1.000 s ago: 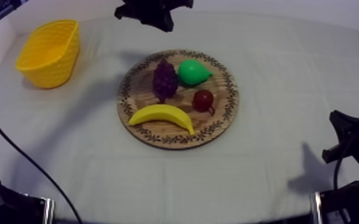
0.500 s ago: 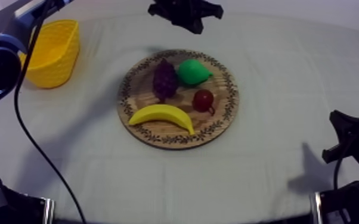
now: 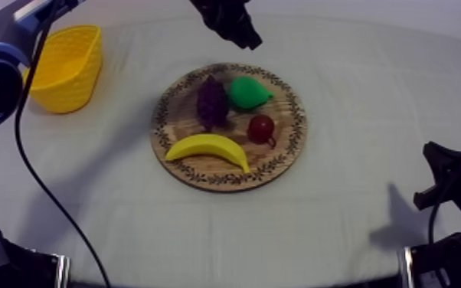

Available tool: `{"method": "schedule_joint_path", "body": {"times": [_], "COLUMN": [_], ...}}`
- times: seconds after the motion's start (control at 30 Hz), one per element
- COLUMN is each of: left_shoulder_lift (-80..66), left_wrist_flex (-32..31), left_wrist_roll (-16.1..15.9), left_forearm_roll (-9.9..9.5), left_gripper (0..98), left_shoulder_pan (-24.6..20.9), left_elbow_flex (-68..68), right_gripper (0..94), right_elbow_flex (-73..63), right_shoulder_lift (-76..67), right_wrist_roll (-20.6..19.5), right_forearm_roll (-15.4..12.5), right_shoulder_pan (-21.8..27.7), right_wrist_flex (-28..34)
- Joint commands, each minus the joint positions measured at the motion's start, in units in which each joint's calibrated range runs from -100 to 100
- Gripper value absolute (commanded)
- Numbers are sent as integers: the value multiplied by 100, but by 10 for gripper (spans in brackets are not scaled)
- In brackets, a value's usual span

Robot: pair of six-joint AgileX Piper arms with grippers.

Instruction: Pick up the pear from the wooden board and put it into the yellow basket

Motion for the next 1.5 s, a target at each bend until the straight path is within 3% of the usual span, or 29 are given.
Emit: {"method": "schedule_joint_path", "body": {"times": [0.0,0.2,0.4,1.0,1.47], "left_shoulder_lift": [-17,-64,-122,-32,811], "left_wrist_flex": [86,191,192,177,176], "left_wrist_roll": [-451,-804,-886,-628,-493], "left_forearm_roll": [-60,-106,-70,-62,-85], "left_gripper": [31,48,174,568,704], "left_shoulder_pan": [15,25,22,15,89], "left_elbow_flex": [10,24,71,373,10], "right_gripper": [4,4,4,4,4], "right_elbow_flex": [0,0,0,0,0], "right_shoulder_lift": [-4,-4,-4,-4,-4], "right_wrist_roll": [0,0,0,0,0], "right_forearm_roll": [-1,-1,-1,-1,-1], "right_shoulder_pan": [-3,-3,-3,-3,-3], "right_wrist_flex": [1,1,1,1,1]}}
